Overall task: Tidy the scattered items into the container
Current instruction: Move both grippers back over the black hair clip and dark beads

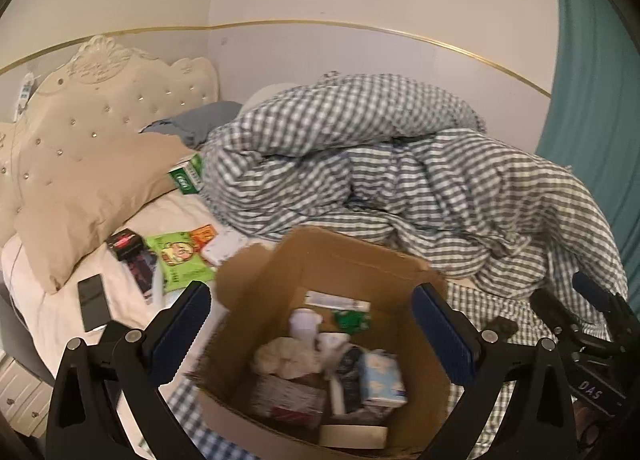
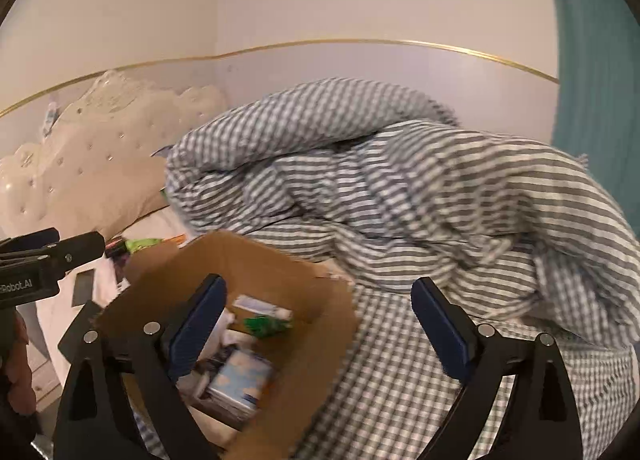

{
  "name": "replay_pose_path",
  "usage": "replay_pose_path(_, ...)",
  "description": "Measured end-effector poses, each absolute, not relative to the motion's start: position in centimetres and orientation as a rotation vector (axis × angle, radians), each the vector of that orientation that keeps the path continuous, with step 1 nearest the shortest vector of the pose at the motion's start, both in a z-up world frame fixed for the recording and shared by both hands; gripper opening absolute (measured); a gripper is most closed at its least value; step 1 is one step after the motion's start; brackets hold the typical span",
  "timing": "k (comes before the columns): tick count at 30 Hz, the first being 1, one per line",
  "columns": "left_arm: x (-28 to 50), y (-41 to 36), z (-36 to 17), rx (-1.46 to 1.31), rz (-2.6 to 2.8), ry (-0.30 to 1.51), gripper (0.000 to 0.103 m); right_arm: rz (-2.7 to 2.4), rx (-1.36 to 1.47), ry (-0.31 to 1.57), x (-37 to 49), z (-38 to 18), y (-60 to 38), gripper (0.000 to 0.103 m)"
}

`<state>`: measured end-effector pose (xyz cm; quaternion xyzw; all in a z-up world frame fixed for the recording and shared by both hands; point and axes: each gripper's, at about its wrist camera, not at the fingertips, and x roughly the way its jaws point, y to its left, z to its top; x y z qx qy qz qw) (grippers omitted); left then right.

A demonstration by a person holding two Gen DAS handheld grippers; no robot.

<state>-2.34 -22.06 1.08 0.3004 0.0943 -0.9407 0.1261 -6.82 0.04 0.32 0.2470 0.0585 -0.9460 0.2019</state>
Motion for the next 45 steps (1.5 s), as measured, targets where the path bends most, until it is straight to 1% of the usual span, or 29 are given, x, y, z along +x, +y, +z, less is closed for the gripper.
replay_pose_path(5, -3.2, -17.3, 1.8, 0.882, -2.805, 0.243, 0.103, -2.720, 0.687, 0.144, -6.0, 1.5, 5.8, 0.096)
replay_pose_path(10, -4.1, -12.4, 2.2, 0.898, -2.867, 0.205, 0.103, -2.802, 0.684, 0.126, -4.9, 1.9, 11.3, 0.100)
replay_pose_path(20, -6.7, -3.7, 0.8, 0.997, -2.945, 0.150, 0.103, -2.906, 0.786, 0.033, -4.5, -0.6, 22.1, 0.102)
replay_pose_path(24, -7.5, -1.6, 0.2, 1.016, -2.966, 0.111, 0.103, -2.918, 0.816, 0.009, -5.0, -1.6, 23.5, 0.102)
replay_pose_path(33, -10.3, 0.0, -1.7, 1.055, -2.960, 0.101, 0.103, -2.876, 0.891, 0.002, -7.4, -5.0, 23.8, 0.102)
replay_pose_path(45, -16.3, 1.6, -7.3, 1.181, -2.924, 0.085, 0.103, -2.719, 1.107, 0.001, -12.9, -14.7, 20.9, 0.102)
